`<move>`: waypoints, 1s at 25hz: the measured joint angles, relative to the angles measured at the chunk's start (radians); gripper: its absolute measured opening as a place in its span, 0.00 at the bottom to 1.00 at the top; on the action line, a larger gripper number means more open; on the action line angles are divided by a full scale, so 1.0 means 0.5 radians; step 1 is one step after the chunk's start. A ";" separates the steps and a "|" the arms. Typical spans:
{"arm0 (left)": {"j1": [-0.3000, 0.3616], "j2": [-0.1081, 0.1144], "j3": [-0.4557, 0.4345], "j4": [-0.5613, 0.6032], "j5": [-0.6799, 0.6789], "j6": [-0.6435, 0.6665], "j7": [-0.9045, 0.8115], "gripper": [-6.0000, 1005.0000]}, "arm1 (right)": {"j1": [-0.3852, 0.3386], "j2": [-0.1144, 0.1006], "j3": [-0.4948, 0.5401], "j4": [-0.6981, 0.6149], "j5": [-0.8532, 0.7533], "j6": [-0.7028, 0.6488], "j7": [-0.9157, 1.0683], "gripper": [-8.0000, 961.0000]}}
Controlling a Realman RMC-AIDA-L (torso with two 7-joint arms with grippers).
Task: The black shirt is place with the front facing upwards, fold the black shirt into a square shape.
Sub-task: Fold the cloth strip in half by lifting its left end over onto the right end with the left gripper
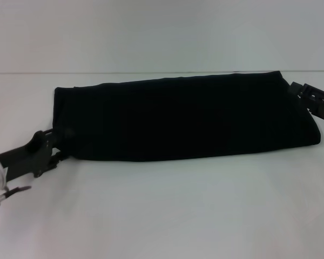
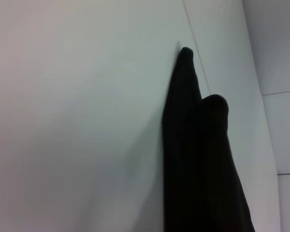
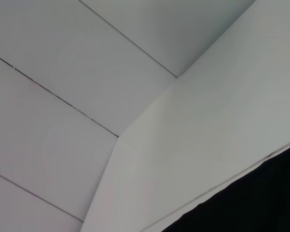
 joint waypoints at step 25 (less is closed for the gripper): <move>-0.127 0.002 0.076 0.009 -0.019 -0.099 0.134 0.30 | -0.002 -0.003 0.049 0.027 0.000 -0.017 0.007 0.76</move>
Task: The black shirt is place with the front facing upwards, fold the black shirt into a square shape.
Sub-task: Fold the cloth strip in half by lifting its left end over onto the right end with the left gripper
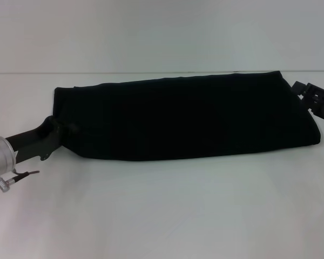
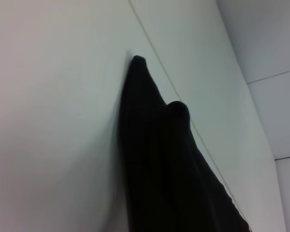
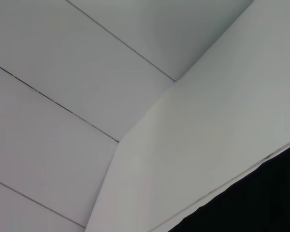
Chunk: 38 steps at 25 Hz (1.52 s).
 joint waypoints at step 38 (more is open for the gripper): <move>0.137 -0.098 -0.012 0.804 -0.312 0.557 -0.005 0.03 | -0.023 -0.013 0.086 0.055 0.000 0.010 0.000 0.76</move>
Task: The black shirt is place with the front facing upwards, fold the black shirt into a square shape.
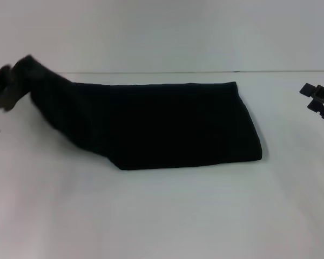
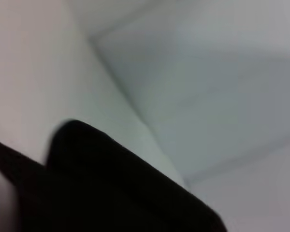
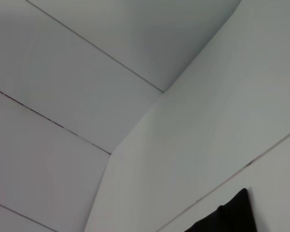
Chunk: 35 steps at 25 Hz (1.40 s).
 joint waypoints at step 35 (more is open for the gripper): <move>-0.273 -0.086 2.221 0.182 -0.462 -0.515 0.847 0.43 | -0.002 -0.054 -0.034 0.051 -0.154 0.000 0.014 0.76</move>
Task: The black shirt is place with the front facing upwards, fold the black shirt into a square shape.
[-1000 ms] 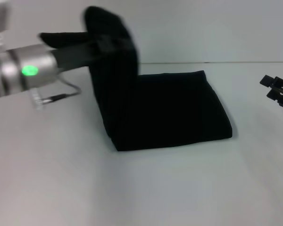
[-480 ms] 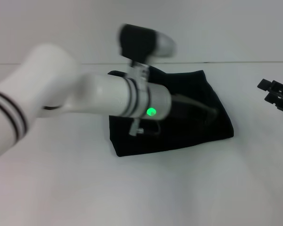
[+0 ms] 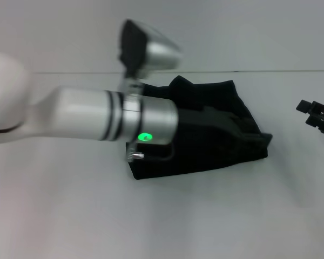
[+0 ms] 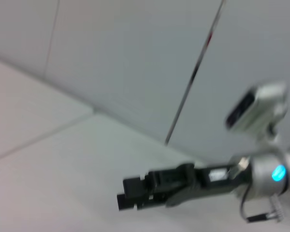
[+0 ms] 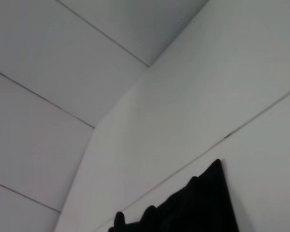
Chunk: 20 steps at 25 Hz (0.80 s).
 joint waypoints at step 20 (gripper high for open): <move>0.446 0.040 -1.450 -0.030 0.313 0.740 -0.805 0.94 | 0.731 -0.148 -0.347 -0.287 -0.996 -0.106 0.717 0.76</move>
